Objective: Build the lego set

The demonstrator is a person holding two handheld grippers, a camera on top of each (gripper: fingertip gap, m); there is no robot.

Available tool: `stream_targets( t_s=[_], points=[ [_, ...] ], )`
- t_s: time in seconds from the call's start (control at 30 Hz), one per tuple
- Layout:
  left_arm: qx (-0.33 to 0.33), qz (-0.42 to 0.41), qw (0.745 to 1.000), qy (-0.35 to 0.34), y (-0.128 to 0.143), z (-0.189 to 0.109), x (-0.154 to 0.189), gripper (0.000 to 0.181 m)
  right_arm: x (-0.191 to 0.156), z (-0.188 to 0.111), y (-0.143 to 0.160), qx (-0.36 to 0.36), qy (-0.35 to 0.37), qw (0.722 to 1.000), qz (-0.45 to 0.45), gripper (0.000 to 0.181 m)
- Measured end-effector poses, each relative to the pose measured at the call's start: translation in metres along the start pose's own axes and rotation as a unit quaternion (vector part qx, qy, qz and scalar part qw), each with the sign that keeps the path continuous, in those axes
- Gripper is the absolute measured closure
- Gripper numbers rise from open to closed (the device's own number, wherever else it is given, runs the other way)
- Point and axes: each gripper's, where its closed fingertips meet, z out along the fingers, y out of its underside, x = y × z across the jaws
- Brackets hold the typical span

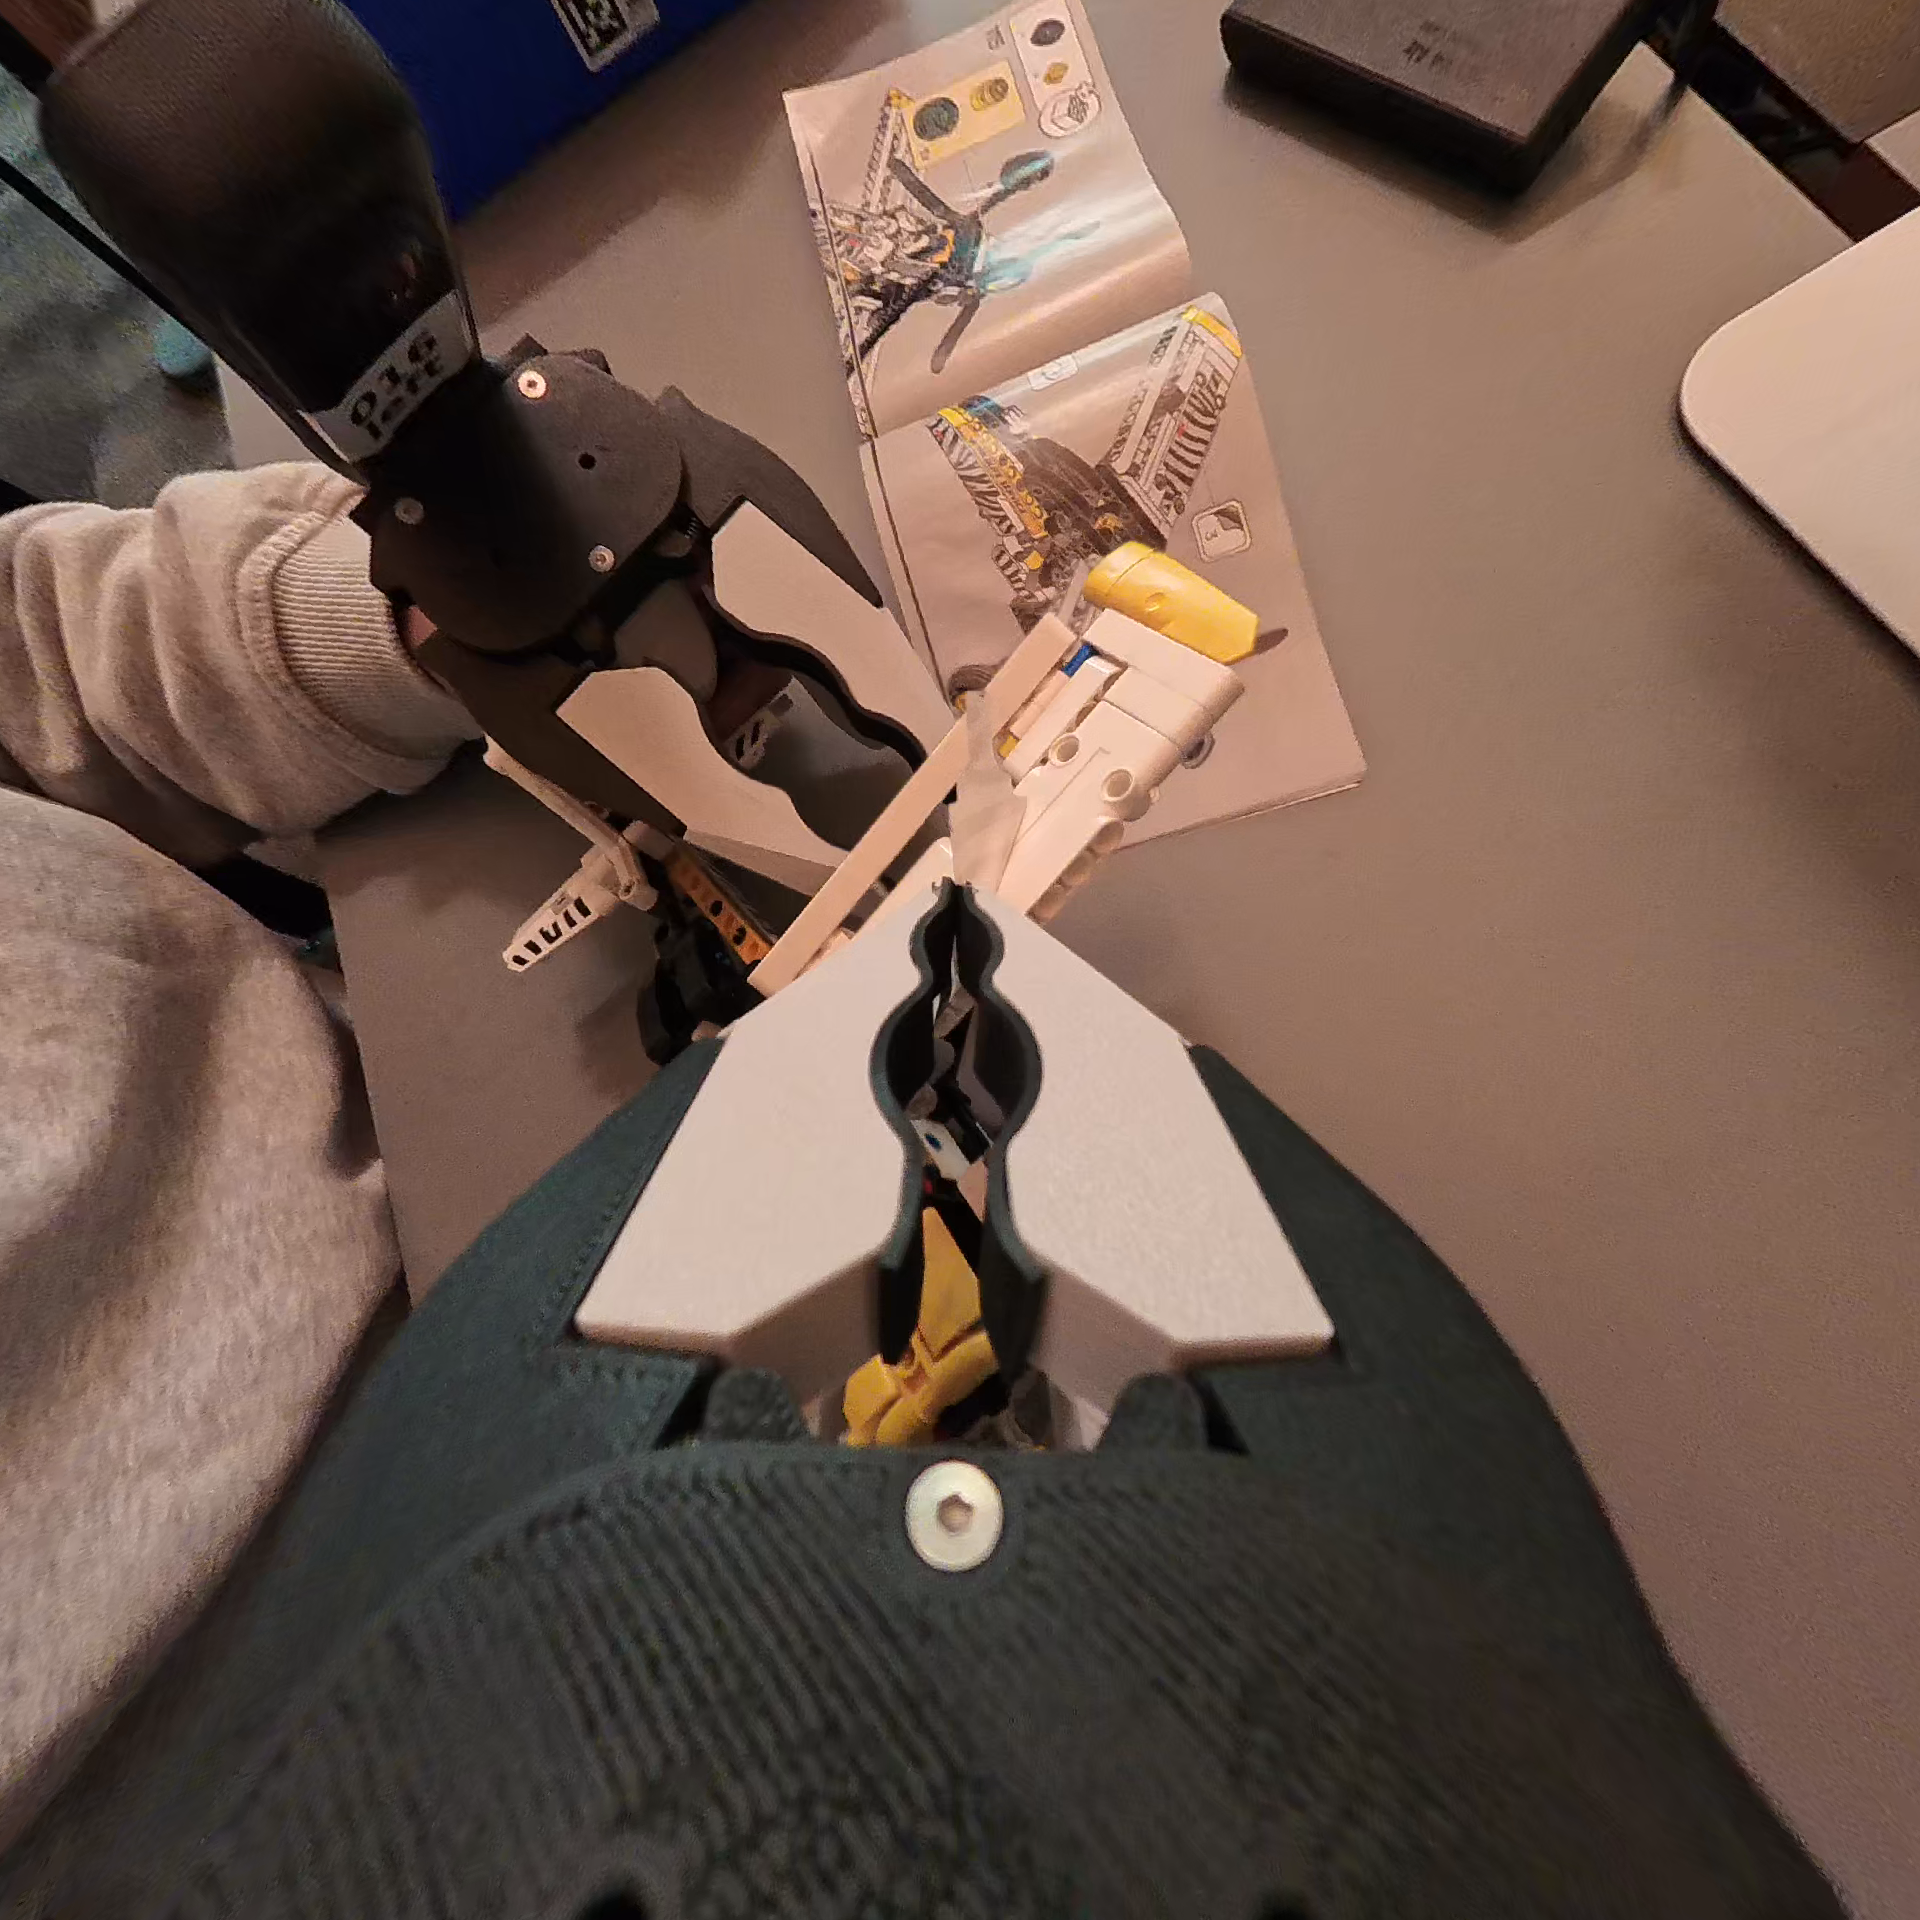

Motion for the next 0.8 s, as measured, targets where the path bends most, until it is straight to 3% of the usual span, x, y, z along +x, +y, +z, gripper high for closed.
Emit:
stream_targets(
  t_s=[0.43, 0.6, 0.7, 0.8],
  points=[
    [-0.006, -0.006, 1.0, 0.007, 0.004, 0.002, 0.0, 0.157, -0.004, -0.004, 0.003, 0.036, -0.007, 0.997, -0.064, 0.181],
    [0.043, -0.036, 0.998, 0.013, -0.013, -0.011, -0.01, 0.157, -0.002, -0.004, 0.0, 0.047, -0.012, 0.998, -0.048, 0.181],
    [0.099, -0.097, 0.989, 0.043, -0.029, -0.024, -0.02, 0.153, -0.003, -0.005, -0.001, 0.061, -0.023, 0.997, -0.038, 0.181],
    [0.139, -0.218, 0.958, 0.121, -0.045, -0.032, -0.024, 0.143, -0.002, -0.005, -0.002, 0.07, -0.026, 0.996, -0.043, 0.181]
  ],
)
